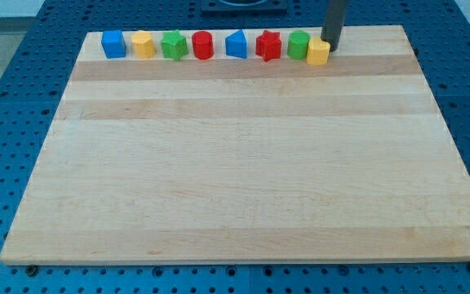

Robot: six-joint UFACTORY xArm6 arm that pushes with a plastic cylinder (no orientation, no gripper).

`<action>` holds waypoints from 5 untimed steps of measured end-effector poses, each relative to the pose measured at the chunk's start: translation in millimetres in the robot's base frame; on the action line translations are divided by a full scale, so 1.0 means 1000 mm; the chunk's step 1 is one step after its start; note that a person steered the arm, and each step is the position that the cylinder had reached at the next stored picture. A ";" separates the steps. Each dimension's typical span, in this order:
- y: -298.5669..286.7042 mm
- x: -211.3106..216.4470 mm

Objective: Slide the yellow heart towards center left

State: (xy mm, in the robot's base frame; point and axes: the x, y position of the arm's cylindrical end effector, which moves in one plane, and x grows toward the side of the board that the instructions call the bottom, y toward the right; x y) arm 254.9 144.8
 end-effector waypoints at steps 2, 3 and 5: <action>-0.045 0.039; -0.080 0.054; -0.153 0.097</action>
